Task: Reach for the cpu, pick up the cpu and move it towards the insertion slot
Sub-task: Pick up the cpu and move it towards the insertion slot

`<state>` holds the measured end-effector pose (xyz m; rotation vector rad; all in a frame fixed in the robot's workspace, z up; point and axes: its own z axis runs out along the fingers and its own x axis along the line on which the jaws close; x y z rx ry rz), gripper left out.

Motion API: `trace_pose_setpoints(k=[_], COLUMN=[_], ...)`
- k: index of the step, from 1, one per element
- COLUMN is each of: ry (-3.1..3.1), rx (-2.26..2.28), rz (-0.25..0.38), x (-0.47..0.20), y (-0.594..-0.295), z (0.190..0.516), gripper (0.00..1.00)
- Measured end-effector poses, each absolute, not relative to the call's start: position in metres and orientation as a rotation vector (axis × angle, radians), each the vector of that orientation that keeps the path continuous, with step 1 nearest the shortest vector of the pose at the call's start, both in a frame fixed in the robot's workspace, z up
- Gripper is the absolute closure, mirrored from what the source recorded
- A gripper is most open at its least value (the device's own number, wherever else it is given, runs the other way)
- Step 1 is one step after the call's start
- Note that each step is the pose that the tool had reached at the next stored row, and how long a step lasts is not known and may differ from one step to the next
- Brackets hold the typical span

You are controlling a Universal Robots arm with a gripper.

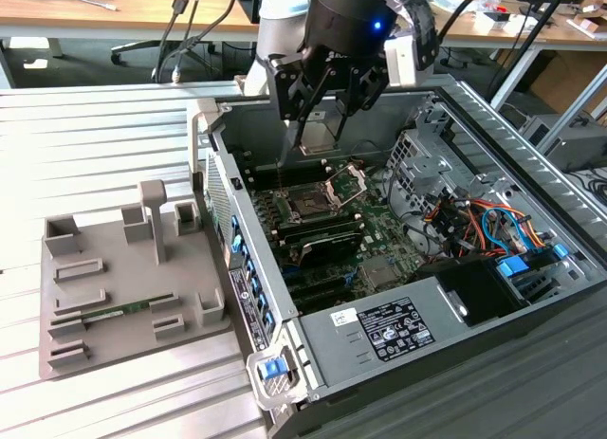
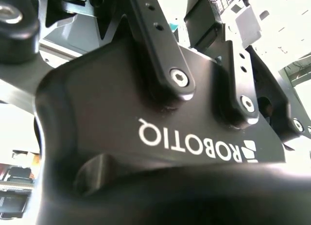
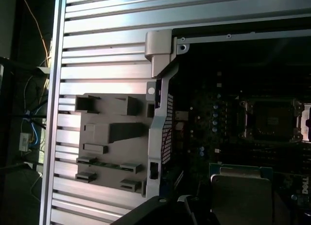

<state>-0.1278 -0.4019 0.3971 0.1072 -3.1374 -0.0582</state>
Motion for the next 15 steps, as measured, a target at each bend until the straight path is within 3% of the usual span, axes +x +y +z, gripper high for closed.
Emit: trace_pose_setpoints(k=[15], ry=[-3.137], rx=[0.107], rz=[-0.058], x=[-0.113], y=[-0.402], z=[0.397], gripper=[0.45])
